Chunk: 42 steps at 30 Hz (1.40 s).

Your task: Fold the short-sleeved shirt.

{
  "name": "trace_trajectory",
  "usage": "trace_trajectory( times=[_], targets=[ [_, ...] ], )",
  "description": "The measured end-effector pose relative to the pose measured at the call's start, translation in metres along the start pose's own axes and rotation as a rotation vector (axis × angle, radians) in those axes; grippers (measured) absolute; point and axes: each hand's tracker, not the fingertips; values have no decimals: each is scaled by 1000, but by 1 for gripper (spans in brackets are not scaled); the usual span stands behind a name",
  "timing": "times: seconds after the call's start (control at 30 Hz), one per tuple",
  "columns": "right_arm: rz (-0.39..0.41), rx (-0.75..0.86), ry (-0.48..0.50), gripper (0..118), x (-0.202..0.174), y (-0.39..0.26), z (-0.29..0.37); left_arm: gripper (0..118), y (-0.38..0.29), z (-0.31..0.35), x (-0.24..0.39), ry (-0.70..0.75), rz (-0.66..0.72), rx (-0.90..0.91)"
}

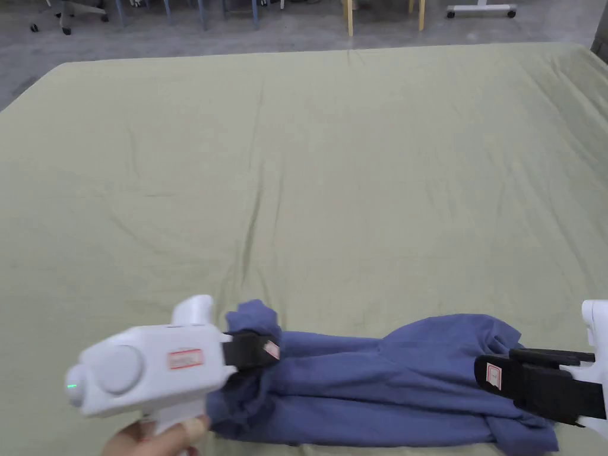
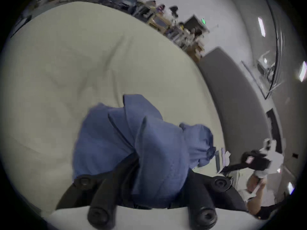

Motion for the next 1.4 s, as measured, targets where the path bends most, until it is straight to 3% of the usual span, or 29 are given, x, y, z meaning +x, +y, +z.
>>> trace_trajectory(
  times=[0.17,0.2,0.3,0.33,0.43,0.47,0.5,0.53,0.57,0.6,0.67,0.83,1.1,1.23,1.3,1.4],
  targets=[
    [20,-1,-14,3,-2,-4,7,11,-21,-85,3,76,34,-122],
    [18,-4,-12,3,-1,-5,8,21,-26,-90,0,88,35,-119],
    [18,-9,-14,3,2,-10,11,100,-22,-64,-6,-147,198,-49],
    [16,-9,-14,3,4,-11,11,118,-21,-52,-3,-182,225,-49],
    [0,-9,0,3,10,-14,11,118,-13,-3,-7,-286,209,51],
    [-6,-6,3,3,12,-14,11,107,-12,16,-5,-277,183,110],
    [-15,-4,4,3,14,-14,10,76,-12,29,-5,-189,181,137],
    [-25,-2,4,3,16,-14,10,6,-10,33,-5,-70,149,144],
    [-39,0,5,3,18,-15,9,0,-10,32,-4,66,86,146],
    [-54,2,10,3,21,-15,8,0,-15,24,-3,194,23,148],
    [-70,-1,20,3,24,-17,7,0,-20,4,-12,249,-14,31],
    [-63,-6,9,3,25,-20,15,0,-52,-63,6,155,-20,-117],
    [-83,3,2,3,28,-21,25,0,-69,-138,102,81,-150,-164],
    [-73,7,6,3,24,-20,26,0,-63,-136,118,-116,-79,-209],
    [-65,12,7,3,22,-19,28,0,-56,-113,111,-179,-100,-168],
    [-56,22,23,3,21,-18,31,0,-38,-63,72,-293,-9,-102]
  ],
)
